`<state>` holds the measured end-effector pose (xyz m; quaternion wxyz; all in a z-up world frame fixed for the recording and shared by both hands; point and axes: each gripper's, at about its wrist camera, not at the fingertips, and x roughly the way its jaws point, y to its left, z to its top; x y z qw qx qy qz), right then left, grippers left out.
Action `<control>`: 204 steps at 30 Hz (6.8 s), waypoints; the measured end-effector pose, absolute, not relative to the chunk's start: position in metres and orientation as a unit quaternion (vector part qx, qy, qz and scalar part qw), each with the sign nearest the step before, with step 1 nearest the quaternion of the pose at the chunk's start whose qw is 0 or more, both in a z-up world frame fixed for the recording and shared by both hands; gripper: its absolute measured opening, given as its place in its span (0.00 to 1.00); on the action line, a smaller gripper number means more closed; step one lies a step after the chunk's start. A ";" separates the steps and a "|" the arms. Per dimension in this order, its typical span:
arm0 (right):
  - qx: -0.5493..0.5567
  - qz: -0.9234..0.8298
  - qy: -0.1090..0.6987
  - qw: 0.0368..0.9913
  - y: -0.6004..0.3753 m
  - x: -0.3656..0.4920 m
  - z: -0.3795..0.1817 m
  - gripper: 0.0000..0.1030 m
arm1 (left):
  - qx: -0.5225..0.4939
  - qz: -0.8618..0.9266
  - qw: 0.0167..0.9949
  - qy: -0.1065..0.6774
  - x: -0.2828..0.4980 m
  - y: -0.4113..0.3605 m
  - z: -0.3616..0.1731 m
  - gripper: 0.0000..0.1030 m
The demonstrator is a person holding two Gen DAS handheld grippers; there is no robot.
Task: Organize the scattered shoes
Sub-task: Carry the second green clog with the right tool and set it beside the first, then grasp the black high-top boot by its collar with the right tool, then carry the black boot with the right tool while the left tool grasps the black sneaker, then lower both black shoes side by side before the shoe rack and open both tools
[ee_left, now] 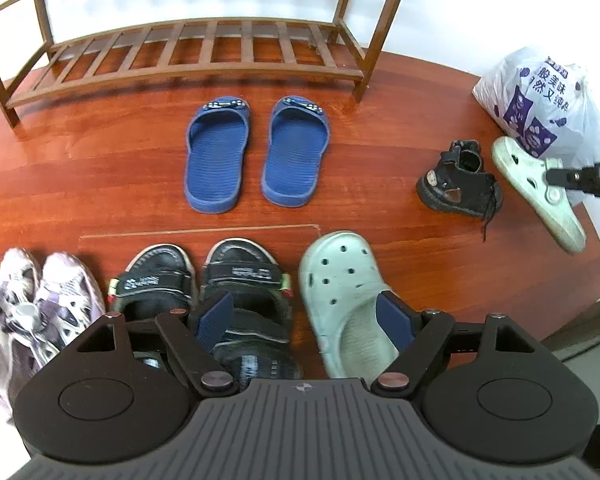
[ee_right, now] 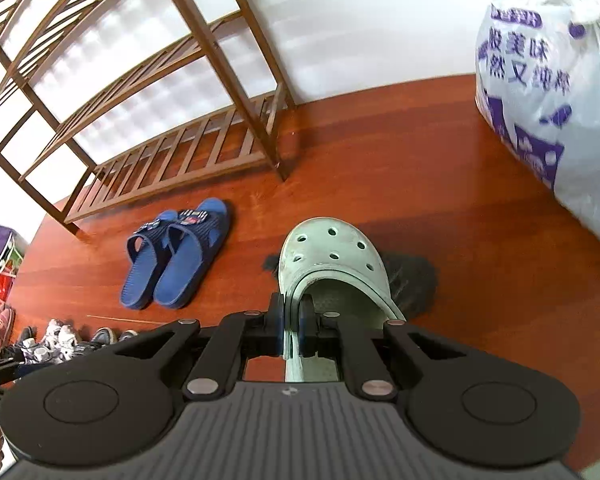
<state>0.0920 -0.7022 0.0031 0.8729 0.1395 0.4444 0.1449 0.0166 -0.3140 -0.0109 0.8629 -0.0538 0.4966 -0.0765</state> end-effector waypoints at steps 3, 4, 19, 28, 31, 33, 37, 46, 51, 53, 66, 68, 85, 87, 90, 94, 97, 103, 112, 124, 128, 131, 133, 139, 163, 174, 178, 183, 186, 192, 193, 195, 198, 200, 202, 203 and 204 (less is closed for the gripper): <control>0.144 0.133 0.449 0.872 -0.678 0.070 -0.004 0.08 | -0.048 -0.085 0.862 0.498 0.018 -0.300 -0.010 0.78; 0.145 0.129 0.451 0.871 -0.670 0.065 -0.008 0.08 | -0.047 -0.086 0.861 0.499 0.018 -0.296 -0.011 0.78; 0.134 0.091 0.469 0.868 -0.578 0.037 -0.072 0.08 | -0.030 -0.082 0.856 0.510 0.012 -0.240 -0.018 0.78; 0.111 0.078 0.478 0.868 -0.541 0.035 -0.095 0.07 | -0.036 -0.067 0.858 0.508 0.005 -0.213 -0.019 0.78; 0.103 0.080 0.482 0.867 -0.532 0.035 -0.100 0.07 | -0.040 -0.064 0.858 0.507 0.003 -0.206 -0.020 0.78; 0.095 0.079 0.482 0.867 -0.527 0.034 -0.102 0.07 | -0.042 -0.063 0.859 0.507 0.001 -0.201 -0.021 0.78; 0.078 0.080 0.484 0.868 -0.519 0.033 -0.104 0.08 | -0.046 -0.060 0.860 0.505 -0.001 -0.192 -0.022 0.78; 0.064 0.076 0.482 0.870 -0.516 0.028 -0.087 0.19 | -0.062 -0.060 0.862 0.500 -0.006 -0.177 -0.026 0.78; 0.057 0.070 0.478 0.873 -0.513 0.021 -0.072 0.31 | -0.064 -0.064 0.865 0.494 -0.009 -0.170 -0.024 0.78; 0.056 0.067 0.476 0.875 -0.511 0.018 -0.067 0.33 | -0.060 -0.066 0.867 0.491 -0.010 -0.169 -0.023 0.78; 0.078 0.004 0.461 0.884 -0.530 0.020 -0.046 0.61 | -0.049 -0.082 0.865 0.493 -0.008 -0.163 -0.022 0.80; 0.077 -0.007 0.458 0.886 -0.537 0.024 -0.043 0.61 | -0.050 -0.081 0.863 0.495 -0.006 -0.163 -0.022 0.80; 0.068 -0.058 0.442 0.893 -0.616 0.117 -0.032 0.62 | -0.073 -0.018 0.866 0.494 -0.003 -0.182 -0.020 0.80; 0.066 -0.060 0.443 0.892 -0.625 0.132 -0.033 0.62 | -0.078 -0.008 0.866 0.493 -0.005 -0.185 -0.019 0.80; 0.063 -0.060 0.449 0.889 -0.631 0.148 -0.039 0.62 | -0.081 0.005 0.866 0.494 -0.008 -0.187 -0.020 0.80; 0.047 -0.057 0.463 0.883 -0.637 0.174 -0.053 0.62 | -0.087 0.029 0.865 0.494 -0.013 -0.188 -0.019 0.80; 0.037 -0.056 0.473 0.878 -0.636 0.188 -0.064 0.61 | -0.092 0.046 0.864 0.493 -0.018 -0.187 -0.018 0.80; 0.035 -0.056 0.491 0.869 -0.640 0.207 -0.083 0.46 | -0.102 0.076 0.860 0.495 -0.024 -0.186 -0.018 0.80; 0.033 -0.051 0.474 0.878 -0.646 0.206 -0.079 0.07 | -0.112 0.111 0.858 0.488 -0.031 -0.182 -0.016 0.80; 0.028 0.005 0.436 0.899 -0.644 0.180 -0.028 0.05 | -0.122 0.157 0.860 0.470 -0.036 -0.156 -0.011 0.80; 0.023 0.028 0.423 0.905 -0.634 0.169 -0.008 0.05 | -0.126 0.176 0.859 0.463 -0.043 -0.139 -0.012 0.80; 0.016 0.051 0.416 0.908 -0.620 0.158 0.007 0.05 | -0.129 0.194 0.857 0.459 -0.051 -0.119 -0.013 0.80; 0.013 0.063 0.414 0.908 -0.610 0.151 0.015 0.05 | -0.130 0.212 0.855 0.455 -0.060 -0.097 -0.014 0.80; 0.000 0.089 0.412 0.907 -0.570 0.130 0.030 0.05 | -0.115 0.259 0.844 0.455 -0.084 -0.027 -0.014 0.81; -0.003 0.103 0.429 0.898 -0.411 0.041 0.049 0.05 | -0.060 0.149 0.840 0.518 -0.071 0.122 -0.060 0.58; -0.020 0.101 0.419 0.902 -0.383 0.030 0.062 0.05 | -0.100 0.130 0.857 0.489 -0.058 0.134 -0.068 0.12; -0.040 0.113 0.414 0.902 -0.368 0.036 0.066 0.05 | -0.113 0.108 0.867 0.473 -0.041 0.130 -0.055 0.12; -0.072 0.143 0.406 0.900 -0.342 0.055 0.068 0.05 | -0.122 0.076 0.878 0.457 -0.011 0.115 -0.036 0.12; -0.093 0.171 0.405 0.893 -0.323 0.074 0.064 0.05 | -0.135 0.060 0.881 0.450 0.012 0.100 -0.029 0.12; -0.139 0.235 0.405 0.873 -0.286 0.113 0.047 0.05 | -0.146 0.040 0.881 0.447 0.064 0.061 -0.027 0.12; -0.150 0.249 0.405 0.867 -0.278 0.121 0.042 0.05 | -0.148 0.035 0.881 0.448 0.072 0.055 -0.028 0.12; -0.164 0.267 0.406 0.859 -0.267 0.134 0.033 0.05 | -0.151 0.028 0.880 0.449 0.086 0.043 -0.030 0.12; -0.185 0.295 0.405 0.845 -0.248 0.151 0.019 0.05 | -0.151 0.021 0.876 0.457 0.110 0.020 -0.037 0.12; -0.199 0.314 0.403 0.836 -0.237 0.160 0.010 0.05 | -0.151 0.018 0.875 0.460 0.118 0.012 -0.042 0.12; -0.210 0.331 0.402 0.827 -0.227 0.168 0.001 0.05 | -0.148 0.017 0.873 0.465 0.128 0.001 -0.047 0.12; -0.214 0.338 0.403 0.823 -0.223 0.172 -0.003 0.05 | -0.146 0.016 0.872 0.468 0.133 -0.004 -0.050 0.12; -0.219 0.348 0.404 0.817 -0.217 0.177 -0.009 0.05 | -0.143 0.015 0.871 0.470 0.138 -0.009 -0.053 0.12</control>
